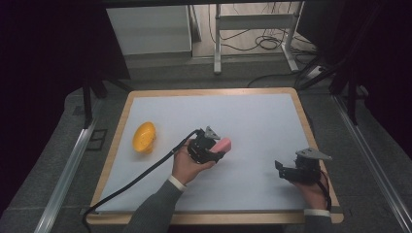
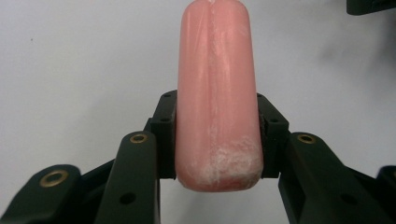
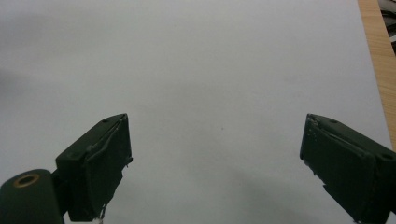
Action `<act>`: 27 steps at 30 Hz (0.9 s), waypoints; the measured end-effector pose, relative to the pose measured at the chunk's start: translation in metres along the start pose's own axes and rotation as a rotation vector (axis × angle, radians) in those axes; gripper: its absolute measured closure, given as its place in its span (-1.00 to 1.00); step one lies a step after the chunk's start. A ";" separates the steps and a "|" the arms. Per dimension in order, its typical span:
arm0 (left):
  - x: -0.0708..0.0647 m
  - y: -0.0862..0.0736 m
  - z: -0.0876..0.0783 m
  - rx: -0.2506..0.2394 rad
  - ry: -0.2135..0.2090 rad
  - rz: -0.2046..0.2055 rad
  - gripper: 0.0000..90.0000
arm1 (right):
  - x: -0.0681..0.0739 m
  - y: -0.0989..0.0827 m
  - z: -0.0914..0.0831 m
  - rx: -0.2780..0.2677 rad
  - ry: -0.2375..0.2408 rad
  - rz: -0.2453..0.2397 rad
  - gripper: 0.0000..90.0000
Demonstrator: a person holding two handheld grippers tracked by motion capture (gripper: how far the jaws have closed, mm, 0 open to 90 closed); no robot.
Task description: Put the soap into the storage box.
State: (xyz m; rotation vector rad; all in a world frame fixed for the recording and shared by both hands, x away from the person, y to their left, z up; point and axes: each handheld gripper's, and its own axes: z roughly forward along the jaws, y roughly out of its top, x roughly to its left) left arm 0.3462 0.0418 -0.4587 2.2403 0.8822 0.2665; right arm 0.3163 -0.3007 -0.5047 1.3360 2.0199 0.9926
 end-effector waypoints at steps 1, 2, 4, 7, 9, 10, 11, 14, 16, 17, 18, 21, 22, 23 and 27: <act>0.002 -0.001 -0.001 -0.002 0.004 -0.002 0.34 | 0.000 0.000 0.000 0.000 -0.001 0.001 -0.81; 0.003 -0.002 -0.001 -0.007 0.005 -0.010 0.34 | 0.000 0.000 0.000 0.001 -0.003 0.001 -0.81; 0.005 -0.003 -0.004 -0.017 0.023 -0.005 0.34 | -0.001 0.000 0.000 0.001 -0.003 0.001 -0.81; 0.007 -0.003 -0.007 -0.013 0.035 0.000 0.34 | -0.001 0.000 0.000 0.001 -0.003 0.002 -0.81; 0.008 -0.003 -0.009 -0.015 0.038 0.000 0.34 | 0.000 0.000 0.000 0.001 -0.003 0.002 -0.81; 0.008 -0.003 -0.010 -0.016 0.041 0.001 0.34 | 0.000 0.000 0.000 0.001 -0.003 -0.002 -0.81; 0.009 -0.003 -0.010 -0.015 0.043 0.002 0.34 | -0.001 0.000 0.000 0.000 -0.004 -0.002 -0.81; 0.012 -0.005 -0.012 -0.023 0.034 -0.013 0.34 | -0.001 0.000 -0.001 0.000 -0.002 -0.001 -0.81; 0.015 -0.008 -0.014 -0.024 0.042 -0.022 0.34 | -0.001 0.000 -0.001 0.000 -0.002 0.002 -0.81; 0.016 -0.009 -0.016 -0.024 0.044 -0.026 0.34 | -0.001 0.000 -0.001 0.000 -0.002 0.002 -0.81; 0.018 -0.010 -0.018 -0.028 0.042 -0.032 0.34 | -0.001 0.000 0.000 0.000 -0.002 0.002 -0.81; 0.022 -0.014 -0.026 -0.048 0.042 -0.039 0.34 | -0.001 0.000 0.000 0.004 -0.003 -0.001 -0.81; 0.023 -0.015 -0.028 -0.051 0.046 -0.042 0.34 | 0.000 0.000 0.001 0.005 -0.003 -0.001 -0.81; 0.025 -0.016 -0.031 -0.057 0.053 -0.048 0.34 | 0.000 -0.001 0.001 0.005 -0.004 -0.001 -0.81; 0.031 -0.019 -0.040 -0.069 0.077 -0.058 0.34 | 0.000 0.000 0.000 0.003 -0.002 0.000 -0.81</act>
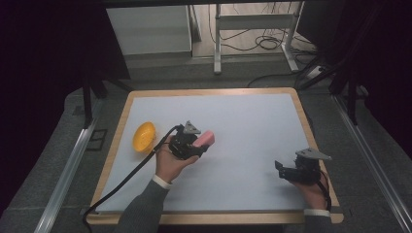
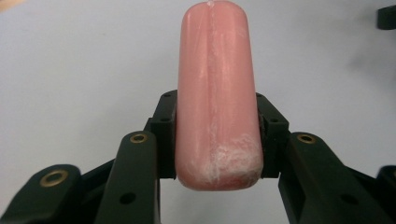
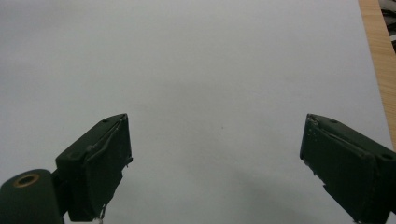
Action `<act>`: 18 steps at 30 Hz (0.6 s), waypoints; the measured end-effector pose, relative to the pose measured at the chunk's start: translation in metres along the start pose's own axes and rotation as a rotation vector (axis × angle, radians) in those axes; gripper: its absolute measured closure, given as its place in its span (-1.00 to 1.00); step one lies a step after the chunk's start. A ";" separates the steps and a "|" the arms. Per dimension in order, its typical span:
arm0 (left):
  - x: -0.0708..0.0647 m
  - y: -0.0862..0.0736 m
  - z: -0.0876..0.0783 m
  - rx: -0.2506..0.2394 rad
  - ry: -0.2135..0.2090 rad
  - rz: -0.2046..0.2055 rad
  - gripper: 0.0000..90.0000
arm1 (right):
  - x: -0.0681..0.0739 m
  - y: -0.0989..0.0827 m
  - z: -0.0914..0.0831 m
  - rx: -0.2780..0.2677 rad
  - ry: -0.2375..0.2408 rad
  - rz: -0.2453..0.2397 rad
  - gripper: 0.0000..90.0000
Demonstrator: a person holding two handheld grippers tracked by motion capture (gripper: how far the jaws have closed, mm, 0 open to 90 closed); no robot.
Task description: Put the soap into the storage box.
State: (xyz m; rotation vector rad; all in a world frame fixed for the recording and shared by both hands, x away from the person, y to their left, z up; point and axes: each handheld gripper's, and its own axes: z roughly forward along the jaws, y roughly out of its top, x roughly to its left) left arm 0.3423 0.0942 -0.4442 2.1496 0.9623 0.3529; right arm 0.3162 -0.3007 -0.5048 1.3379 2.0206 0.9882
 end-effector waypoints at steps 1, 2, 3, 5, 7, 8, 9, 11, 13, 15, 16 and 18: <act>0.003 -0.001 -0.002 -0.004 -0.005 -0.008 0.34 | 0.000 0.000 0.000 -0.002 -0.001 0.001 -0.81; 0.005 -0.002 -0.004 -0.007 0.000 -0.014 0.34 | 0.000 0.000 0.000 -0.002 -0.003 0.000 -0.81; 0.007 -0.004 -0.006 -0.009 0.009 -0.018 0.34 | 0.000 0.000 -0.001 -0.001 -0.002 -0.001 -0.81; 0.011 -0.008 -0.011 -0.011 0.023 -0.024 0.34 | 0.000 0.000 -0.001 -0.002 -0.001 0.000 -0.81; 0.015 -0.012 -0.016 -0.026 0.021 -0.038 0.34 | 0.000 0.000 -0.001 -0.003 -0.001 0.000 -0.81; 0.017 -0.014 -0.019 -0.029 0.023 -0.044 0.34 | 0.000 0.000 -0.001 -0.003 -0.001 0.000 -0.81; 0.019 -0.016 -0.020 -0.033 0.030 -0.050 0.34 | 0.000 0.000 -0.001 -0.003 -0.003 -0.001 -0.81; 0.023 -0.019 -0.023 -0.033 0.038 -0.058 0.34 | 0.000 0.000 0.000 -0.001 -0.001 -0.002 -0.81; 0.027 -0.021 -0.025 -0.033 0.042 -0.066 0.34 | 0.000 0.000 0.000 -0.002 -0.002 -0.003 -0.81; 0.030 -0.024 -0.027 -0.033 0.050 -0.074 0.34 | 0.001 0.000 -0.001 -0.003 -0.002 -0.004 -0.81; 0.032 -0.026 -0.028 -0.033 0.052 -0.079 0.34 | 0.000 0.000 -0.001 -0.003 -0.003 -0.004 -0.81; 0.036 -0.029 -0.030 -0.033 0.057 -0.087 0.34 | 0.000 0.000 -0.001 -0.004 -0.004 -0.002 -0.81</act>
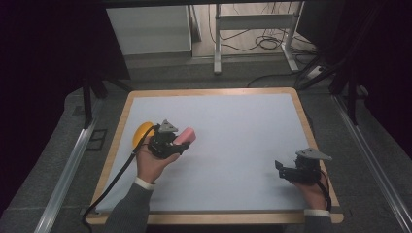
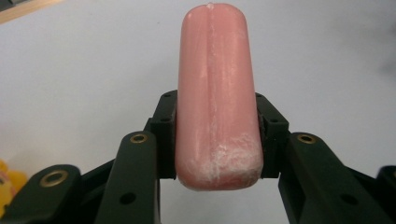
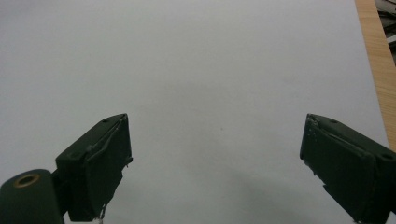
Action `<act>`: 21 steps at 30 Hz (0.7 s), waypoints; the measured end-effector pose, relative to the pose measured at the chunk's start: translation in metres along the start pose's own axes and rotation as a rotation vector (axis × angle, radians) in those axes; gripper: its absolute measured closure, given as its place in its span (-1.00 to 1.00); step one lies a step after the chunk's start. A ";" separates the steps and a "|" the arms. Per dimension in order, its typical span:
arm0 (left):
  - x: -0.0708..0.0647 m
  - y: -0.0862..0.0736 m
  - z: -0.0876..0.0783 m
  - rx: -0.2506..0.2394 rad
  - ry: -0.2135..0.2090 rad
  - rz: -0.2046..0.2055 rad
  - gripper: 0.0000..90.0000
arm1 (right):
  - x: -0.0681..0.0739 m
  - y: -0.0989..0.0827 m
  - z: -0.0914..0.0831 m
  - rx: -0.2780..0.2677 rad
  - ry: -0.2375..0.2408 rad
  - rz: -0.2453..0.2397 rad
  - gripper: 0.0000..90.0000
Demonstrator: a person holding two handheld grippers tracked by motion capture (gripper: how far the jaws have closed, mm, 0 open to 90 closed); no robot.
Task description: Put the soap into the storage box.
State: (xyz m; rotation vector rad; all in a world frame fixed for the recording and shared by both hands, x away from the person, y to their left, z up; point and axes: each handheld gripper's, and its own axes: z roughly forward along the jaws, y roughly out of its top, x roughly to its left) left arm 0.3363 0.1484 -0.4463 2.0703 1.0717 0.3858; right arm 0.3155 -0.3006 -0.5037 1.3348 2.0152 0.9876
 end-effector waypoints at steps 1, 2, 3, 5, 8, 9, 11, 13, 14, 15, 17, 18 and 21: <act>0.002 -0.001 -0.001 0.001 0.004 -0.002 0.34 | 0.000 0.000 0.000 0.000 0.000 0.000 -0.81; 0.003 -0.002 -0.002 -0.001 0.007 -0.006 0.34 | 0.000 0.000 0.000 0.001 0.000 0.001 -0.81; 0.005 -0.002 -0.003 -0.004 0.009 -0.011 0.34 | 0.000 0.000 0.000 0.002 0.001 0.000 -0.81; 0.008 -0.003 -0.006 -0.004 0.018 -0.011 0.34 | 0.000 0.000 0.001 0.005 0.000 -0.002 -0.81; 0.012 -0.003 -0.009 -0.011 0.026 -0.019 0.34 | -0.001 -0.001 0.001 0.006 0.001 0.000 -0.81; 0.013 -0.003 -0.010 -0.013 0.030 -0.020 0.34 | -0.001 -0.001 0.001 0.007 -0.001 0.001 -0.81; 0.015 -0.003 -0.012 -0.016 0.035 -0.025 0.34 | -0.002 -0.001 0.001 0.005 -0.003 0.002 -0.81; 0.018 -0.004 -0.014 -0.015 0.043 -0.028 0.34 | -0.002 -0.001 0.000 0.004 -0.001 0.002 -0.81; 0.019 -0.005 -0.014 -0.016 0.047 -0.029 0.34 | -0.002 -0.001 0.000 0.004 -0.002 0.001 -0.81; 0.021 -0.005 -0.014 -0.015 0.050 -0.032 0.34 | -0.002 -0.001 0.001 0.005 -0.001 0.001 -0.81; 0.023 -0.006 -0.015 -0.015 0.054 -0.035 0.34 | -0.001 -0.001 0.001 0.005 -0.002 0.002 -0.81; 0.024 -0.007 -0.015 -0.018 0.056 -0.040 0.34 | -0.001 -0.001 0.001 0.008 -0.002 0.001 -0.81; 0.027 -0.008 -0.017 -0.023 0.060 -0.050 0.34 | -0.001 -0.001 0.001 0.010 -0.003 0.002 -0.81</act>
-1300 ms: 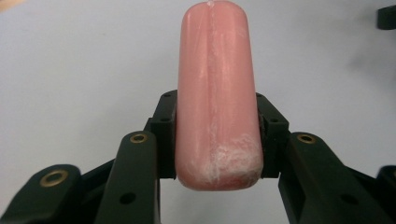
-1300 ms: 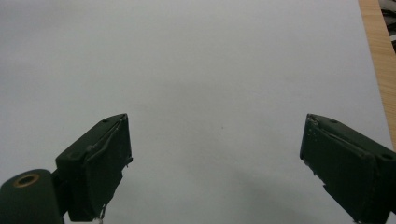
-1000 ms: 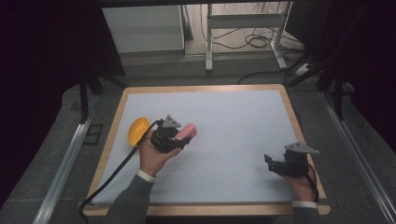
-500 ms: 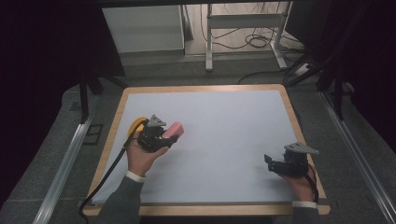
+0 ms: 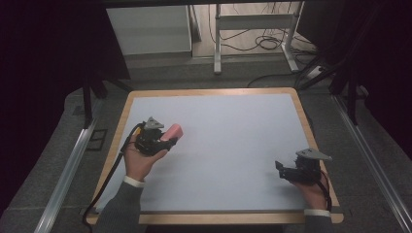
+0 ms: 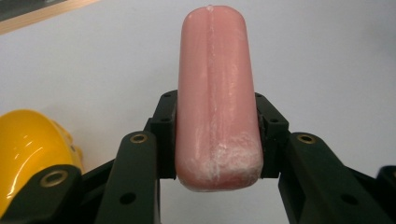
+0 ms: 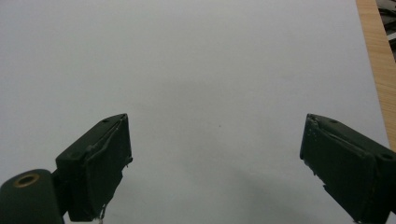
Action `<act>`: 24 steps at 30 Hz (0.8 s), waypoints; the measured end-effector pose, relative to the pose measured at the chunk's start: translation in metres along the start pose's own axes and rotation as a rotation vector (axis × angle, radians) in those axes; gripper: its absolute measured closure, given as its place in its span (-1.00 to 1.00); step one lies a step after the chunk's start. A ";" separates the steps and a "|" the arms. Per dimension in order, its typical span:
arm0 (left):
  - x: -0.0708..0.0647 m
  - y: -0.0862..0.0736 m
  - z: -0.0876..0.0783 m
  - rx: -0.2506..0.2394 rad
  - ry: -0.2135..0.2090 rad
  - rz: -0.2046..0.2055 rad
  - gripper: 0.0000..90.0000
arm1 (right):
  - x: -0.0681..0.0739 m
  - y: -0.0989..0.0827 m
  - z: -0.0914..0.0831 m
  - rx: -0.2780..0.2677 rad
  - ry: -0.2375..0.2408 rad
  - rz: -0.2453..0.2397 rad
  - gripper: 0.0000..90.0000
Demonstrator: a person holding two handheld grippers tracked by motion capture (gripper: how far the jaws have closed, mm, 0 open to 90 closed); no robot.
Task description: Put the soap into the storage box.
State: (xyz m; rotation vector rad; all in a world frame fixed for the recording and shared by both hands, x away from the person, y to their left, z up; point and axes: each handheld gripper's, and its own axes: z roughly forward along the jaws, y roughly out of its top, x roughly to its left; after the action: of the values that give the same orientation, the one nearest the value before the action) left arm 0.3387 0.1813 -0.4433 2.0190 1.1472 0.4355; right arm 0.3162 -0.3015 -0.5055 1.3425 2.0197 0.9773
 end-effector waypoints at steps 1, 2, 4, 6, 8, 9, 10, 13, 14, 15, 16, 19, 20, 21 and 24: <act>0.001 0.000 -0.001 0.002 0.004 -0.003 0.34 | 0.000 0.000 0.000 0.001 -0.001 -0.001 -0.81; 0.003 -0.001 -0.001 0.003 0.007 -0.006 0.34 | 0.000 0.000 0.000 0.001 -0.001 -0.002 -0.81; 0.005 -0.001 -0.002 0.001 0.013 -0.013 0.34 | 0.000 0.000 0.000 -0.001 0.001 -0.003 -0.81; 0.008 -0.002 -0.004 0.000 0.019 -0.019 0.34 | 0.001 0.000 0.000 -0.004 0.002 -0.003 -0.81; 0.011 -0.002 -0.005 -0.002 0.027 -0.024 0.34 | 0.000 0.000 0.000 -0.004 0.003 -0.004 -0.81; 0.012 -0.002 -0.006 -0.003 0.030 -0.026 0.34 | 0.000 0.000 0.000 -0.003 0.001 -0.004 -0.81; 0.014 -0.002 -0.006 -0.001 0.035 -0.025 0.34 | 0.000 0.000 0.000 -0.003 0.001 -0.004 -0.81; 0.018 -0.002 -0.007 0.003 0.050 -0.029 0.34 | 0.000 0.000 0.000 -0.006 0.000 -0.002 -0.81; 0.019 -0.002 -0.008 0.003 0.053 -0.032 0.34 | 0.000 0.000 -0.001 -0.005 0.000 -0.003 -0.81; 0.021 -0.002 -0.009 0.001 0.056 -0.034 0.34 | 0.000 0.001 -0.001 -0.005 0.000 -0.003 -0.81; 0.022 -0.002 -0.010 -0.002 0.058 -0.040 0.34 | 0.000 0.001 -0.001 -0.005 0.000 -0.003 -0.81; 0.027 -0.002 -0.012 -0.008 0.066 -0.052 0.34 | 0.001 0.000 0.000 -0.003 0.001 -0.004 -0.81; 0.028 -0.002 -0.013 -0.008 0.072 -0.054 0.34 | 0.001 0.000 0.000 -0.003 0.001 -0.004 -0.81; 0.030 -0.002 -0.013 -0.008 0.075 -0.056 0.34 | 0.001 0.000 0.000 -0.001 0.000 -0.005 -0.81; 0.033 -0.003 -0.012 -0.004 0.079 -0.061 0.34 | 0.001 0.000 0.001 0.000 0.001 -0.006 -0.81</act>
State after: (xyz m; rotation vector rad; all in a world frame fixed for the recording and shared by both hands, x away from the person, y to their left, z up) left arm 0.3476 0.2157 -0.4396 1.9727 1.2518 0.4905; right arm 0.3165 -0.3003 -0.5062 1.3358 2.0233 0.9757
